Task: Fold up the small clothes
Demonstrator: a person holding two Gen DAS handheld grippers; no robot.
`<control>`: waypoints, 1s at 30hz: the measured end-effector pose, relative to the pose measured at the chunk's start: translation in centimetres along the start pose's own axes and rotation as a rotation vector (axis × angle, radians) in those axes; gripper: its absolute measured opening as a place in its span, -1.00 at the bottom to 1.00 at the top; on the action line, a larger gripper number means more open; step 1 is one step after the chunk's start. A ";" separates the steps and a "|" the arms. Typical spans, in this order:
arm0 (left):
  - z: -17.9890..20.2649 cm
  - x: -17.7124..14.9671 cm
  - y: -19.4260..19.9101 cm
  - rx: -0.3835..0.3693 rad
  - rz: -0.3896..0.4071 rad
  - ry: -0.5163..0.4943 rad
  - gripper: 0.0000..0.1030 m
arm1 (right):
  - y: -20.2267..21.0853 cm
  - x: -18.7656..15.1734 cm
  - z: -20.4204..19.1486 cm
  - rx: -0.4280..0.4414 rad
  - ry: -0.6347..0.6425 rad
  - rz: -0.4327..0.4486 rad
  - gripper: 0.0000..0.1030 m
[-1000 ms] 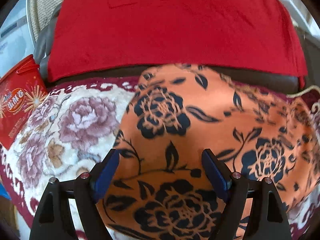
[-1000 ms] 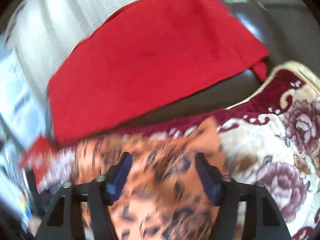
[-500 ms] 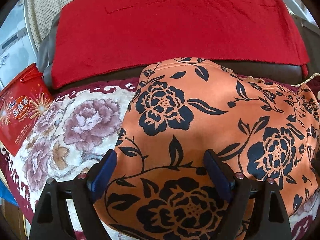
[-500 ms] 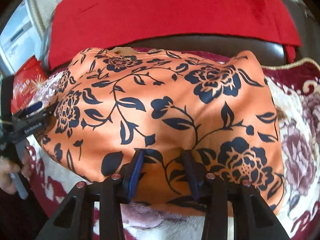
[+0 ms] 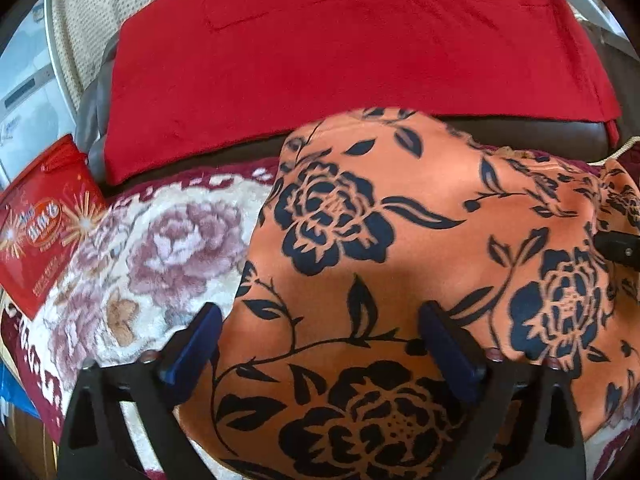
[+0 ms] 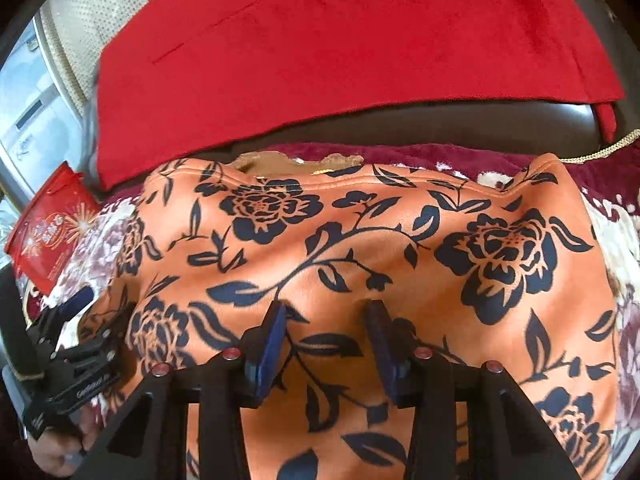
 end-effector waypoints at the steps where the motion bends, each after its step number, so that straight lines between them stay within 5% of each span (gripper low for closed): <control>1: -0.4 -0.2 -0.3 -0.021 -0.010 0.025 1.00 | -0.2 0.0 0.0 0.004 -0.006 0.002 -0.06; 6: -2.0 -0.8 -1.2 -0.118 -0.081 0.135 1.00 | -0.4 -0.3 0.6 0.045 -0.031 0.023 -0.05; 12: -2.3 -0.1 0.9 -0.083 -0.103 -0.007 1.00 | 0.6 -0.2 0.4 0.044 -0.045 0.051 -0.03; 16: -4.4 -0.2 1.2 0.069 -0.059 0.032 1.00 | 2.2 0.6 -1.0 0.122 -0.011 0.110 -0.03; 20: -6.0 -1.4 -1.5 0.011 -0.167 0.131 1.00 | -0.4 1.8 -3.1 0.138 0.010 0.027 -0.03; 25: -6.5 -1.2 -1.2 0.020 -0.143 0.079 1.00 | -2.9 3.3 -4.3 0.080 0.005 -0.020 -0.03; 30: -8.1 -0.9 -0.5 0.033 -0.092 0.102 1.00 | -3.6 6.9 -8.0 0.189 0.024 -0.023 -0.03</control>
Point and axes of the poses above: each gripper's, at about its wrist camera, not at the fingertips, and y roughly against the way its jaws point, z to its right, x to its top, the point moved 2 cm from there along -y, roughly the way its jaws point, and after that the axes turned 5 degrees about -z, right-handed, at the moved point
